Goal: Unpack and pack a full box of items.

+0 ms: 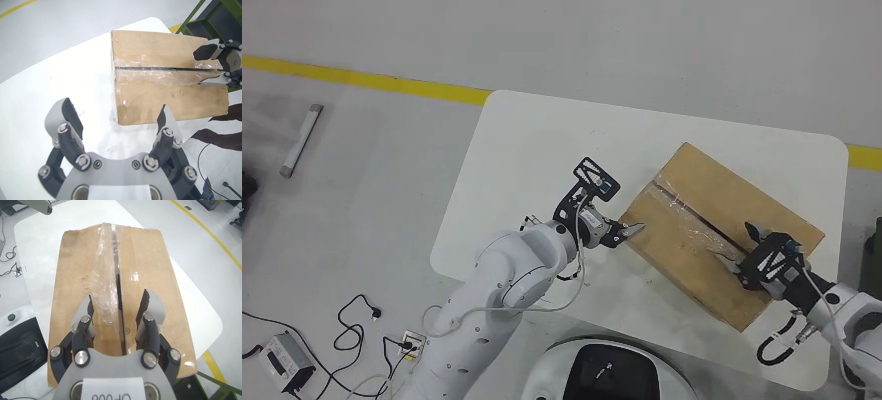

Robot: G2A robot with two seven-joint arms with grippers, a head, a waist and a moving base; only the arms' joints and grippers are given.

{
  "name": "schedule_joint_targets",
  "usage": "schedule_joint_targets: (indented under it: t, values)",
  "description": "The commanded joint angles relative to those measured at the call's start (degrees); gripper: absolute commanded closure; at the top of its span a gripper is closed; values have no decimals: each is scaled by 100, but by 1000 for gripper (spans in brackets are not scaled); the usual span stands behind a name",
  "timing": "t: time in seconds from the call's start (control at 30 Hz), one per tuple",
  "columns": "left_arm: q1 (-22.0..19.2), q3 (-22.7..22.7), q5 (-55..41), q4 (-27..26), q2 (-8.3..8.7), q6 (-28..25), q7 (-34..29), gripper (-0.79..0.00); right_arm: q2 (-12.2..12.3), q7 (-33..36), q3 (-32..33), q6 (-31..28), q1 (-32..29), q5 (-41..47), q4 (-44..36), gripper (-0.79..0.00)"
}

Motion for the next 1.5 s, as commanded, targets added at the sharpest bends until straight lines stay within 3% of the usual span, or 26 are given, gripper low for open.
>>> schedule_joint_targets:
  t: [0.0, 0.27, 0.4, 0.5, 0.77, 0.93, 1.0, 1.07, 1.3, 1.4, 1.47]
  values:
    - [0, 0, 0, 0, 0, 0, 0, -785, 4, 50, 114, -20, -36, 50, -25, -683]
    - [0, 0, 0, 0, 0, 0, 0, -785, -7, -81, 657, -10, -200, 609, -57, -723]
    - [0, 0, 0, 0, 0, 0, 0, -785, -26, -176, 942, -24, -336, 1381, 39, -727]
    - [0, 0, 0, 0, 0, 0, 0, -785, -27, -235, 1149, -325, -473, 1632, 119, -727]
    - [0, 0, 0, 0, 0, 0, 0, -785, -7, -414, 1221, -1415, -815, 1006, -46, -650]
    - [0, 0, 0, 0, 0, 0, 0, -785, 4, -387, 761, -1173, -719, 425, -129, -517]
    - [0, 0, 0, 0, 0, 0, 0, -785, 11, -370, 572, -1042, -620, 271, -72, -388]
    - [0, 0, 0, 0, 0, 0, 0, -785, 19, -334, 388, -887, -501, 142, -13, -320]
    - [0, 0, 0, 0, 0, 0, 0, -785, 51, -104, -121, -547, -96, -264, 141, -212]
    - [0, 0, 0, 0, 0, 0, 0, -785, 60, -8, -234, -372, 53, -407, 135, -114]
    - [0, 0, 0, 0, 0, 0, 0, -785, 66, 63, -262, -253, 136, -559, 66, 0]
